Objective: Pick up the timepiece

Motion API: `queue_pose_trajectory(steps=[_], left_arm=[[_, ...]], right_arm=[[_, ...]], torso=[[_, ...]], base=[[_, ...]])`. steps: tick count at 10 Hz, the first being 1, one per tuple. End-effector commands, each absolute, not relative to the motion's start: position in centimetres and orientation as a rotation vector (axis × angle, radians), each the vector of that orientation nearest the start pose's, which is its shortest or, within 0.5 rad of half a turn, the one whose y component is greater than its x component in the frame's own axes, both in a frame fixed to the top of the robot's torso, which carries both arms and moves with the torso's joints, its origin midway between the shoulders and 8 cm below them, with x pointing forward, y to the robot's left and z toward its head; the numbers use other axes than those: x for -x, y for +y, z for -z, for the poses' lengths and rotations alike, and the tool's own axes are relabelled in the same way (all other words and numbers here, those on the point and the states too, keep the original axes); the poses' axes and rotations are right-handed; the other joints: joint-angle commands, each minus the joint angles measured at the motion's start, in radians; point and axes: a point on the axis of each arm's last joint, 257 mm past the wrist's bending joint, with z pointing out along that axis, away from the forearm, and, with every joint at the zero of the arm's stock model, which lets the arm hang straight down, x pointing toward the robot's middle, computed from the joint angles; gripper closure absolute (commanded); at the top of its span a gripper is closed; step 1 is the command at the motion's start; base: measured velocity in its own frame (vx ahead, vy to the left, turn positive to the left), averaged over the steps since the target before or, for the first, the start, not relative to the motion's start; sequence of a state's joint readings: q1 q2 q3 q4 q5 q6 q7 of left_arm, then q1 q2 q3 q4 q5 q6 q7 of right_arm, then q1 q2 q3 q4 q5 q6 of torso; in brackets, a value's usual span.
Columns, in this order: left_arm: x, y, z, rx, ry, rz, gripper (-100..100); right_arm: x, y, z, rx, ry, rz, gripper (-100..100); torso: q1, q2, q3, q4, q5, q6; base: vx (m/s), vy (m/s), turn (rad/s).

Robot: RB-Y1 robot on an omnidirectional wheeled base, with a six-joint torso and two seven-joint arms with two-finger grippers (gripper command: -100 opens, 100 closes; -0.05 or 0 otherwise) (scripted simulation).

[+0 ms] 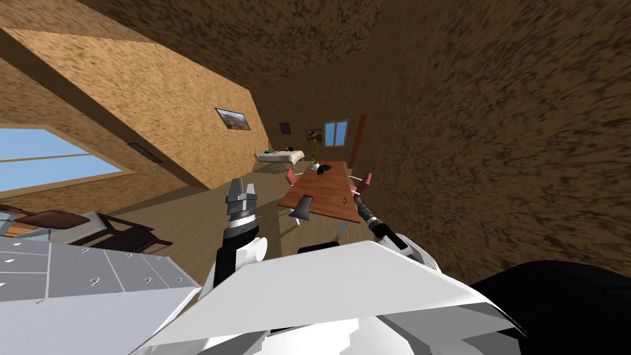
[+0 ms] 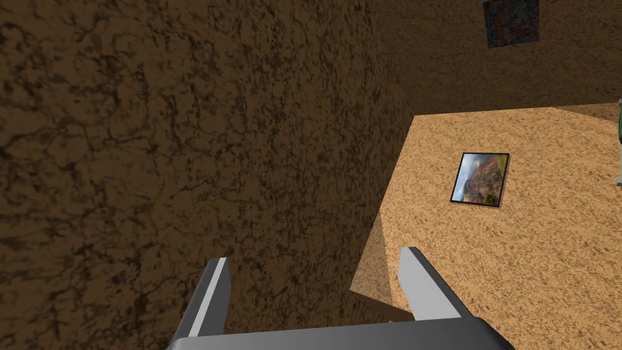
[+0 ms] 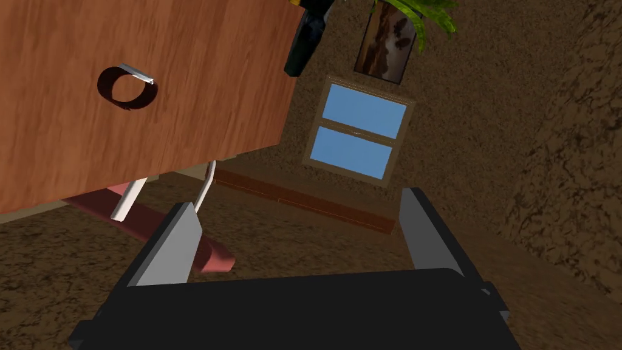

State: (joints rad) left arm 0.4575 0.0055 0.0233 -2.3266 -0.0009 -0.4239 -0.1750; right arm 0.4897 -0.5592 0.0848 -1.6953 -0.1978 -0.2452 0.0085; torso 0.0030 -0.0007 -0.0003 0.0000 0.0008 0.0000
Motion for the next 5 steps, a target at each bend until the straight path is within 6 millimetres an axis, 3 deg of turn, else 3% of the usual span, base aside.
queue_pose_trajectory(steps=[1, 5], left_arm=[[-34.8, 28.2, -4.5, 0.578, 0.649, 1.132, 0], [-34.8, 28.2, -4.5, 0.578, 0.649, 1.132, 0]], right_arm=[[-37.0, -37.8, 32.5, -1.058, 1.562, -0.892, -100], [-35.4, -40.9, 36.5, -1.092, 1.681, -0.758, -100]], torso=[[0.000, 0.000, 0.000, 0.000, 0.000, 0.000], [-0.001, 0.000, 0.000, 0.000, 0.000, 0.000]], base=[[0.022, 0.040, 0.104], [0.020, 0.036, 0.175]])
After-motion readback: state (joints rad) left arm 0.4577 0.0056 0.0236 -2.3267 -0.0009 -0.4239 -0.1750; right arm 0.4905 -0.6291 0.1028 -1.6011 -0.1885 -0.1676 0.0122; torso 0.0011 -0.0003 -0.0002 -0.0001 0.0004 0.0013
